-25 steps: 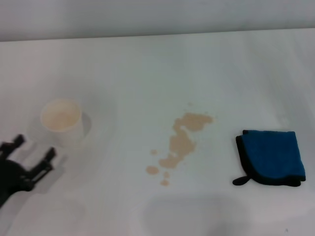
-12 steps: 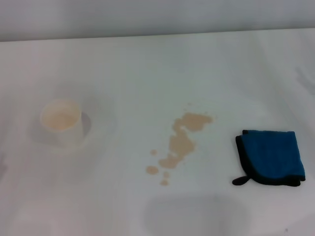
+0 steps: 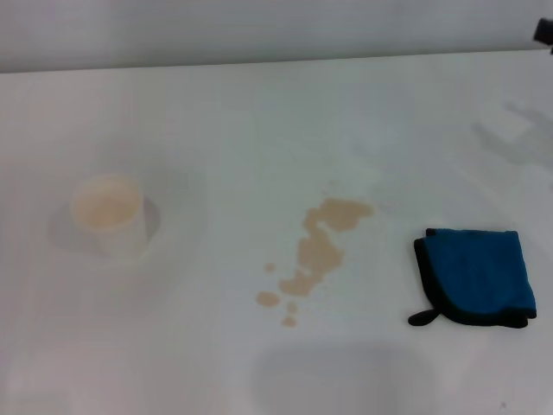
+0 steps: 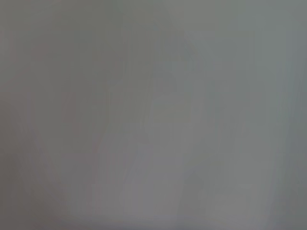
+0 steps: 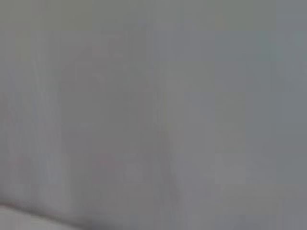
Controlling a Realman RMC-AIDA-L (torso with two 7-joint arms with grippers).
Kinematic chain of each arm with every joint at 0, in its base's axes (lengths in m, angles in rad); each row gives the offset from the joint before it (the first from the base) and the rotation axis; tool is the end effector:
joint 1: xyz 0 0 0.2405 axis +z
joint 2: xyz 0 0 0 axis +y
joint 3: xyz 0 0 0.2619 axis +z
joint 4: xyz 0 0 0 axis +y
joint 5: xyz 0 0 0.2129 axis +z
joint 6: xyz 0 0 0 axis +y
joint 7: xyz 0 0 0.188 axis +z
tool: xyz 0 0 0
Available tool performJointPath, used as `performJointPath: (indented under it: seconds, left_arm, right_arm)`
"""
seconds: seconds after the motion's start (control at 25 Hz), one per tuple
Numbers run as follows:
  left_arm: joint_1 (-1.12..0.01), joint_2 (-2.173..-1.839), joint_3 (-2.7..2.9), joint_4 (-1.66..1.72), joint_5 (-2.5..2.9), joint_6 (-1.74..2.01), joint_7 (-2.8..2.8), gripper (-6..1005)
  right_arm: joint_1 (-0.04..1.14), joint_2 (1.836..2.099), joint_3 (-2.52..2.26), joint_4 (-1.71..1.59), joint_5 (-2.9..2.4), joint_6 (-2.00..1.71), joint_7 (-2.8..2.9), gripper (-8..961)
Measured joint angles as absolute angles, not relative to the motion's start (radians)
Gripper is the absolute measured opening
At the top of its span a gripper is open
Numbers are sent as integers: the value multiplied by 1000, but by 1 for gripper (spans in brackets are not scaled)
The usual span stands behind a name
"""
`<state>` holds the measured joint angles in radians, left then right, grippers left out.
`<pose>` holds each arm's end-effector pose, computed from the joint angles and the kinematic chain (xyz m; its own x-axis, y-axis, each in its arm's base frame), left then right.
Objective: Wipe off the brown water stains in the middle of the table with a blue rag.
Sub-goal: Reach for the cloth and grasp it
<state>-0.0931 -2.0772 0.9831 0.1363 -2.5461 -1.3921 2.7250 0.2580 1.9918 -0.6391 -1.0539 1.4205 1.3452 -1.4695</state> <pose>-0.4106 0.2509 0.0195 0.6636 -0.0006 0.7481 0.7473 -0.0464 -0.6629 0.3179 0.3626 0.1260 0.6754 -0.2806 -0.6820 -0.7112 -0.4922 -0.5019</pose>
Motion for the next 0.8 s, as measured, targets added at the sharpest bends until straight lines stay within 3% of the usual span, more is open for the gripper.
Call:
performJointPath:
  seconds: [0.36, 0.6, 0.8]
  left_arm:
    - [-109, -2071, 958, 182, -2574, -1378, 2797, 866]
    - [-145, -2069, 922, 213, -2577, -1376, 2802, 865]
    - [-181, -2071, 867, 218, -2578, -1367, 2798, 865]
  right_arm:
    - [373, 1974, -650, -1231, 1002, 1562, -999, 865]
    - [462, 1998, -653, -1222, 622, 1560, -793, 865]
    - [473, 2002, -691, -1201, 549, 1588, -699, 865]
